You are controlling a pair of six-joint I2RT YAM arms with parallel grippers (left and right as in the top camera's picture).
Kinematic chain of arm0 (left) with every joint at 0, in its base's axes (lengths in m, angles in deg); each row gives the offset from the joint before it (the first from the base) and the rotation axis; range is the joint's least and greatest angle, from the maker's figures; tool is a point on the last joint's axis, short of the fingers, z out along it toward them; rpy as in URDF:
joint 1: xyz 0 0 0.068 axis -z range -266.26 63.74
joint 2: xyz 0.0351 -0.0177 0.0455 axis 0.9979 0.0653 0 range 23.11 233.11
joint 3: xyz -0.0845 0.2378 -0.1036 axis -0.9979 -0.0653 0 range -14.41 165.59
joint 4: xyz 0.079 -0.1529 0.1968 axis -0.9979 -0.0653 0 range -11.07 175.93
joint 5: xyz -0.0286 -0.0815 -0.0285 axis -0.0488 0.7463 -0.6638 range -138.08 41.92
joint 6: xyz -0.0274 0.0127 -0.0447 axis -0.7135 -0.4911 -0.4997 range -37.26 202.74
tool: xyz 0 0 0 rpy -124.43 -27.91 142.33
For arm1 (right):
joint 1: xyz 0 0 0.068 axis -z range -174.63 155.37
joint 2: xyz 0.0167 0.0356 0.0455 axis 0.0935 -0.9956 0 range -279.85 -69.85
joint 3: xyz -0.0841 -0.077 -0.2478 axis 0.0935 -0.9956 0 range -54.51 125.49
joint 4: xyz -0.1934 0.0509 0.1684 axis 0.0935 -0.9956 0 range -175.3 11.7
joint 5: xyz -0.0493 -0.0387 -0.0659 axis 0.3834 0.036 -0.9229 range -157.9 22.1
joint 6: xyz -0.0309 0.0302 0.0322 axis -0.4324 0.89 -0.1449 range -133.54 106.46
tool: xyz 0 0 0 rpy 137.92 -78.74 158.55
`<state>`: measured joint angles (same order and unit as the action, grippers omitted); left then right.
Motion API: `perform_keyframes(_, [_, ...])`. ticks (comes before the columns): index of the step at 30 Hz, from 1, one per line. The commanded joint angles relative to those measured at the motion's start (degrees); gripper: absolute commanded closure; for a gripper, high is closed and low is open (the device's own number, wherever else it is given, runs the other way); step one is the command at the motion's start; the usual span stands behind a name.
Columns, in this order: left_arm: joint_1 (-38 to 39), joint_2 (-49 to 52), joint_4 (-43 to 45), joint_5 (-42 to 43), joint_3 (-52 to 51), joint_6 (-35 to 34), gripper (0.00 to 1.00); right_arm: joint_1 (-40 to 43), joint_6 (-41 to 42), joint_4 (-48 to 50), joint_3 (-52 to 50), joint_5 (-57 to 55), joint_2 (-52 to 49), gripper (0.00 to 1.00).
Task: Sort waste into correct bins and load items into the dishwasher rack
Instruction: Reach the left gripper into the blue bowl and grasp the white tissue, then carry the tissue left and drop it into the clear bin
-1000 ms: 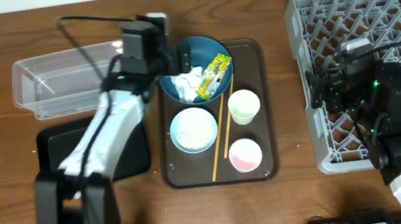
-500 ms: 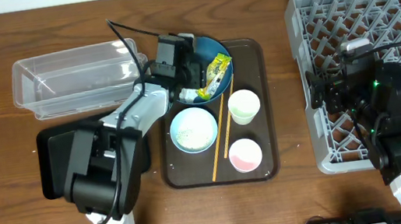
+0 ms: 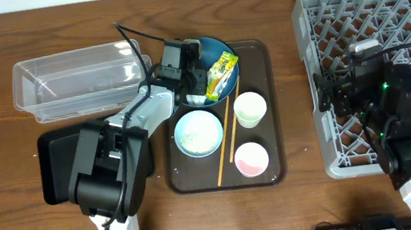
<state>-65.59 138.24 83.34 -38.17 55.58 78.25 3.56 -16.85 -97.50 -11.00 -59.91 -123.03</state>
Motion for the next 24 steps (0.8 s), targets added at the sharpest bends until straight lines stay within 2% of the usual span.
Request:
perform_keyframes(1, [-1.1,-4.7,0.0,-1.8,1.0,-0.1,0.94,-0.5,0.7,-0.1,1.4,0.4,0.0,0.01])
perform_keyframes(11, [-9.0,-19.2,-4.1,-10.8,1.0,-0.1,0.94,-0.5,0.7,0.1,1.4,0.4,0.0,0.01])
perform_keyframes(18, [-16.8,-19.4,-4.0,-10.8,1.0,-0.1,0.93,-0.5,0.7,0.1,1.4,0.5,0.0,0.01])
perform_keyframes(19, [-17.7,-19.0,-3.7,-10.8,1.0,-0.1,0.90,-0.5,0.7,0.1,1.4,0.5,0.0,0.01])
perform_keyframes(20, [-18.4,-18.8,-3.5,-10.8,1.0,-0.1,0.77,-0.5,0.7,0.1,1.4,0.5,0.0,0.01])
perform_keyframes(22, [-19.4,-18.3,-3.1,-10.8,1.0,-0.1,0.61,-0.5,0.7,0.1,1.4,0.5,0.0,0.01])
perform_keyframes(23, [-19.5,-18.3,-3.1,-10.7,1.0,-0.1,0.48,-0.5,0.7,0.1,1.4,0.5,0.0,0.01])
perform_keyframes(24, [-19.5,-18.3,-3.1,-10.2,1.0,-0.1,0.43,-0.5,0.7,0.1,1.4,0.5,0.0,0.01])
